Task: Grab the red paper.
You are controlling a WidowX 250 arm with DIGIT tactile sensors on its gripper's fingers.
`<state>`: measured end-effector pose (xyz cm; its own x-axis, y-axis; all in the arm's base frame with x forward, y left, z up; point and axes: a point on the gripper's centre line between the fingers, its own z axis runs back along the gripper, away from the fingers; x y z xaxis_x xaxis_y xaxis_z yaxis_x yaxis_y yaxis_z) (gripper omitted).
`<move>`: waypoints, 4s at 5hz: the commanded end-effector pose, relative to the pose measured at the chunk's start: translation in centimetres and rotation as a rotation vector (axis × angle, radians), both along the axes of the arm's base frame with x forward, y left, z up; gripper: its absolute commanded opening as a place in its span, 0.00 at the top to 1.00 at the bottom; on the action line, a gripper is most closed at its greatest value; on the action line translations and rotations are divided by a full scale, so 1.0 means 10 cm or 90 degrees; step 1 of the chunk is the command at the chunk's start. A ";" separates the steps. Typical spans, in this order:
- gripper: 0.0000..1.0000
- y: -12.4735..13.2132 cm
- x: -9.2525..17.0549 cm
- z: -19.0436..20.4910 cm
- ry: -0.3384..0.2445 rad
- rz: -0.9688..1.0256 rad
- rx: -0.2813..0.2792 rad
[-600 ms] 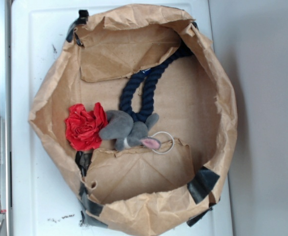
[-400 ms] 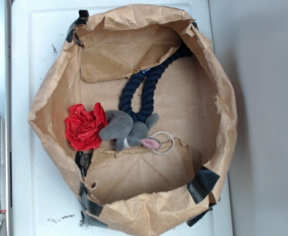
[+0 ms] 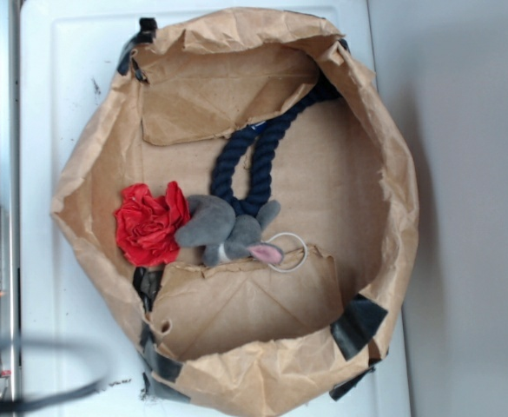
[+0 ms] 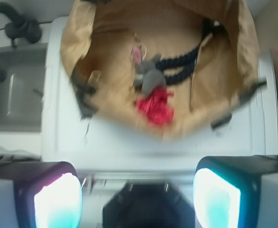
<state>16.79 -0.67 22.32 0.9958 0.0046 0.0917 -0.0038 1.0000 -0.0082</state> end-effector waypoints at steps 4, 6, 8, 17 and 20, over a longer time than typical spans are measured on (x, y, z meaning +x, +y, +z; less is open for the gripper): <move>0.00 0.25 0.98 -0.20 -0.050 0.011 0.017; 0.00 0.27 0.72 -1.07 -0.025 0.034 0.016; 0.00 0.27 0.62 -1.27 0.028 0.017 0.017; 1.00 0.34 0.42 -1.98 0.117 -0.068 0.025; 1.00 0.34 0.15 -0.83 -0.044 -0.099 0.013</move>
